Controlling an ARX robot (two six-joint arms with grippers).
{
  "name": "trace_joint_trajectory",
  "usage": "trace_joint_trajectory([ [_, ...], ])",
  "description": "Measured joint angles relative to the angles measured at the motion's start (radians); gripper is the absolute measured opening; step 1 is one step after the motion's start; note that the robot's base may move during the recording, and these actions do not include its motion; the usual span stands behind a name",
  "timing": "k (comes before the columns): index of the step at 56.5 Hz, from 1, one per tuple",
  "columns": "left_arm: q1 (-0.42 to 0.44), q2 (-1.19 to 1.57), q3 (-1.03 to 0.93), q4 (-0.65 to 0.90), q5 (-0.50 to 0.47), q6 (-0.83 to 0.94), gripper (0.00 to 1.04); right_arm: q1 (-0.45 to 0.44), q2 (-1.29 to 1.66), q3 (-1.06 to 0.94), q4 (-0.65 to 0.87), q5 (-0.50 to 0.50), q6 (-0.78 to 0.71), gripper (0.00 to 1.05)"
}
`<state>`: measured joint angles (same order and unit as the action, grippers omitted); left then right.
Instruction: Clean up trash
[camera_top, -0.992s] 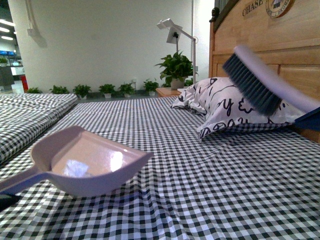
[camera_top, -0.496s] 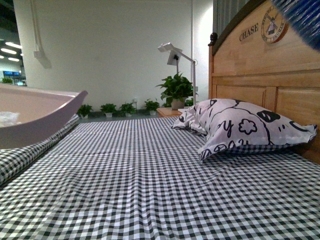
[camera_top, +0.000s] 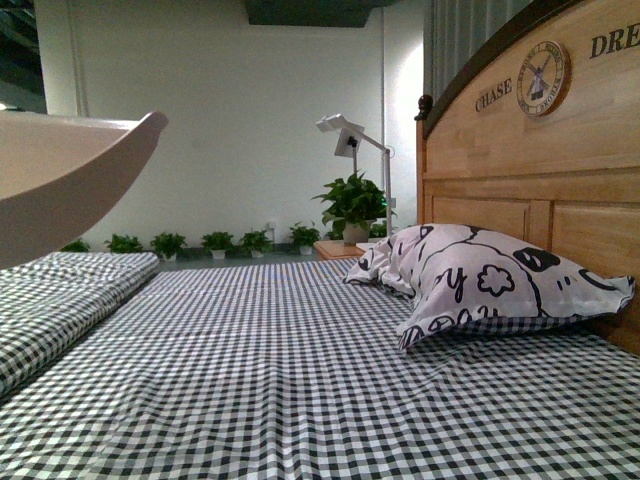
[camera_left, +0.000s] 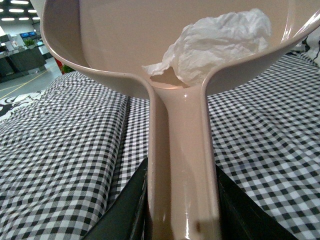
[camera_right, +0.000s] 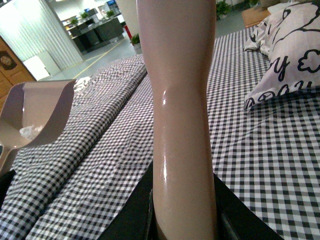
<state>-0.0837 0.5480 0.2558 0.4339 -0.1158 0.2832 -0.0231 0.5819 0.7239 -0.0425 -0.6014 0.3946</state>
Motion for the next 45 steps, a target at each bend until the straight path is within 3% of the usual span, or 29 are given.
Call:
trace_joint_trajectory([
  [28,-0.216,-0.217,-0.047,-0.077,-0.3,-0.096,0.28,0.085,-0.117,-0.018,-0.025,0.179,-0.013,0.19],
  [45,-0.237,-0.226,-0.055,-0.077,-0.307,-0.126,0.28,0.096,-0.118,-0.018,-0.026,0.213,-0.048,0.19],
])
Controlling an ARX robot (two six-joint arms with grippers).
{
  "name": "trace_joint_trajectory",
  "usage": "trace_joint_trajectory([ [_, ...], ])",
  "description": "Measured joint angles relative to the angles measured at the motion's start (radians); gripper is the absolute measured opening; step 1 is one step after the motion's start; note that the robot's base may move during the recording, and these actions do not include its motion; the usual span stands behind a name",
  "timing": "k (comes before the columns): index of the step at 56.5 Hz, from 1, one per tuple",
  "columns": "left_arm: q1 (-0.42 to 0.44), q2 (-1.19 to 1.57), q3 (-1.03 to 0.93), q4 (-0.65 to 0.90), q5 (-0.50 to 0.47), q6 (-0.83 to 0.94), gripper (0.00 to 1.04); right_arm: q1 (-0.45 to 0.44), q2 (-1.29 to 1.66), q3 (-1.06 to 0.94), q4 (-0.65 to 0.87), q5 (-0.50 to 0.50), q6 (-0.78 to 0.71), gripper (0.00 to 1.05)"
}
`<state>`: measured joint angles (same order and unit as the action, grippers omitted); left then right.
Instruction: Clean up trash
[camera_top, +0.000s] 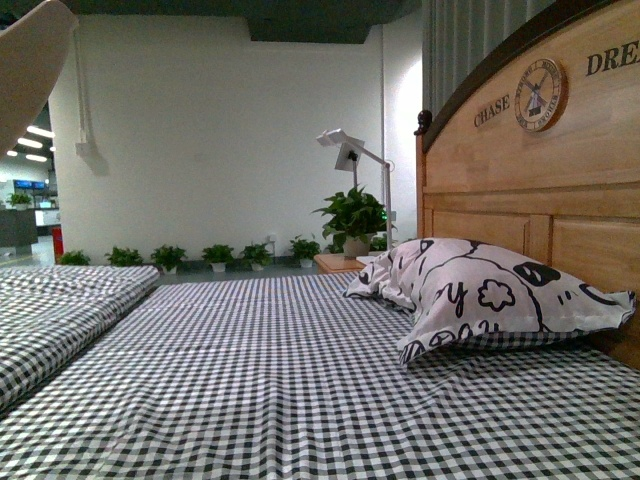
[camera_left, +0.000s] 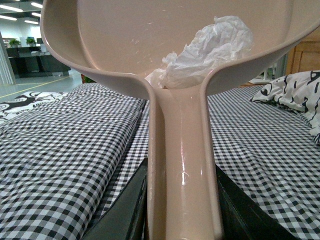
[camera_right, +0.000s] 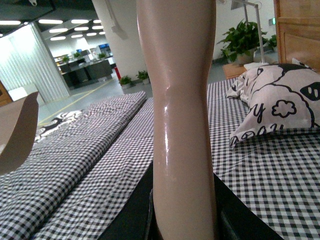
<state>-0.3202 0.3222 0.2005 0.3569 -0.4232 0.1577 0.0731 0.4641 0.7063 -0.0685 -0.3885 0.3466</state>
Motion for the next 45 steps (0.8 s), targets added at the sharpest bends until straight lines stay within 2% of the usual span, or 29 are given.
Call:
trace_joint_trajectory([
  [45,0.0,0.0,0.0,0.0,0.0,-0.003,0.28,0.001,0.0,0.0,0.0,0.0,-0.002,0.19],
])
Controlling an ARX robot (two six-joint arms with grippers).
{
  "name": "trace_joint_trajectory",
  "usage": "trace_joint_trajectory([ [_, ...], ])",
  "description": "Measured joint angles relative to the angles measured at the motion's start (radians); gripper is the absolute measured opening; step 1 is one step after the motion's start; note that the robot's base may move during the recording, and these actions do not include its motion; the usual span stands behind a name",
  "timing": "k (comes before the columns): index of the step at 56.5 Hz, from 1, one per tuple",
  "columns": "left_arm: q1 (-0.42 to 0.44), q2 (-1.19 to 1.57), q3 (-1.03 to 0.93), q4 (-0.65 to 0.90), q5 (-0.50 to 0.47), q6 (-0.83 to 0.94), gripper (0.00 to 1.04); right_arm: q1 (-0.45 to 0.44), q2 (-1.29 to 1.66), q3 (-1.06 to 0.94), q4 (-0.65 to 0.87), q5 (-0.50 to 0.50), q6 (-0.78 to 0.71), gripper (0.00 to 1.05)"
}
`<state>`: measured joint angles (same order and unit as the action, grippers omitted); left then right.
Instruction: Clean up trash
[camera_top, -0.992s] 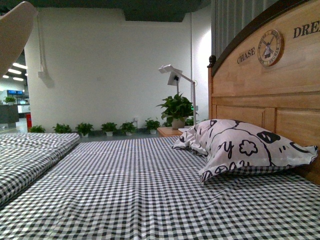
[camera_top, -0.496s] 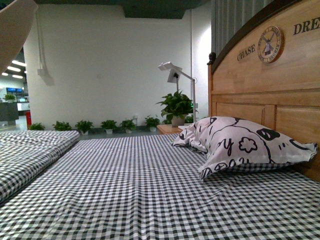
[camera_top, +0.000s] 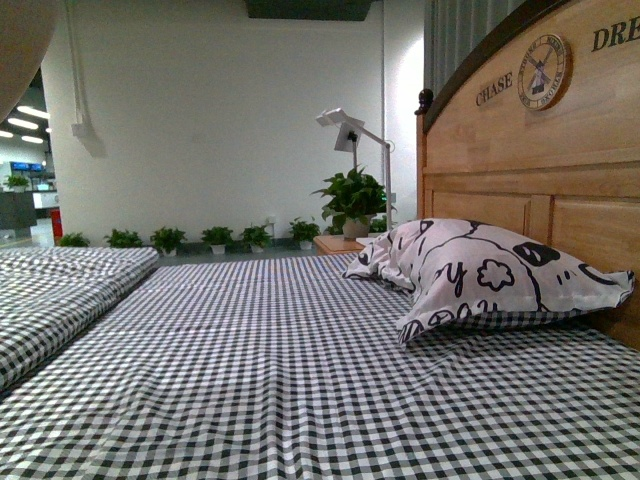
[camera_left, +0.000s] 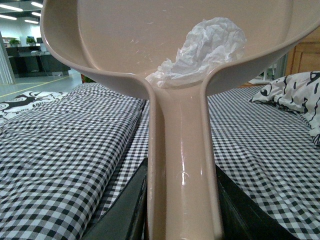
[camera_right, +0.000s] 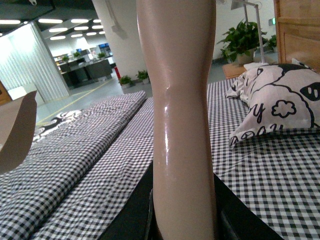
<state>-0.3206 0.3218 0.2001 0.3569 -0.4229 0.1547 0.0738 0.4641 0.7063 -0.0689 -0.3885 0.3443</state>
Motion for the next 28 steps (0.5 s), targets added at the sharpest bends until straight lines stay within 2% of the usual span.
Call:
trace_joint_trajectory([
  [28,0.0,0.0,0.0,0.0,0.0,0.0,0.28,0.0,0.0,0.0,0.0,0.0,0.0,0.19],
])
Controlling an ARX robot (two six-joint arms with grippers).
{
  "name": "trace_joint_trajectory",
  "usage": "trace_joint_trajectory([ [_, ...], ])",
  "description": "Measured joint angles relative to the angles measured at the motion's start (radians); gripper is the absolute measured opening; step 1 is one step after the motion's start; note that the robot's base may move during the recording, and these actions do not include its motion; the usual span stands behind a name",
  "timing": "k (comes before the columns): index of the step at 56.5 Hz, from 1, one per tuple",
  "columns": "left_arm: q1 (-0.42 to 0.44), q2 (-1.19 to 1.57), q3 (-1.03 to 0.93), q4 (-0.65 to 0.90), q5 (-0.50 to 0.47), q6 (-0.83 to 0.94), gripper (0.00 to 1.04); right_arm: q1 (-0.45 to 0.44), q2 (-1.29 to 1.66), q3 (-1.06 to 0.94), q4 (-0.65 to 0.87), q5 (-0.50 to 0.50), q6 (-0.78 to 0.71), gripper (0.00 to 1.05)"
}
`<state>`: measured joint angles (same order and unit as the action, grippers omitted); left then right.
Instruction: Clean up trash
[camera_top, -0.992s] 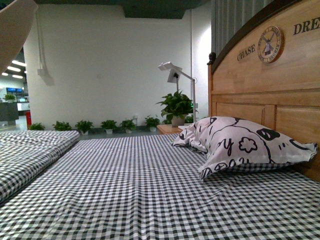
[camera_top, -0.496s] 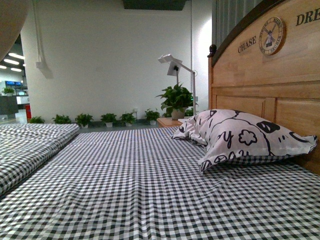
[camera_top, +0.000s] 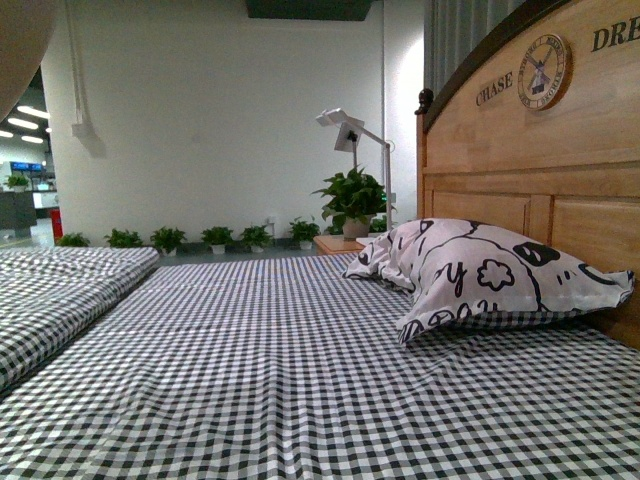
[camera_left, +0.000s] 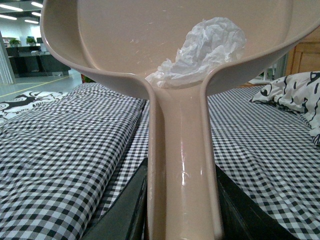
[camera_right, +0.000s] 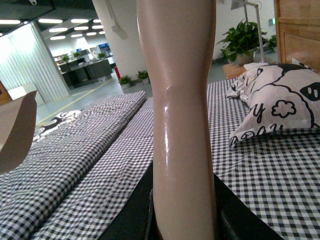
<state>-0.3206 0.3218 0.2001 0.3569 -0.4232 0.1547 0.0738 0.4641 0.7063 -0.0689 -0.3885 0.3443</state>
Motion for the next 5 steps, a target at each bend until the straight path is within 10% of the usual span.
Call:
trace_joint_trajectory([
  [5,0.0,0.0,0.0,0.0,0.0,0.0,0.28,0.0,0.0,0.0,0.0,0.0,0.0,0.19],
])
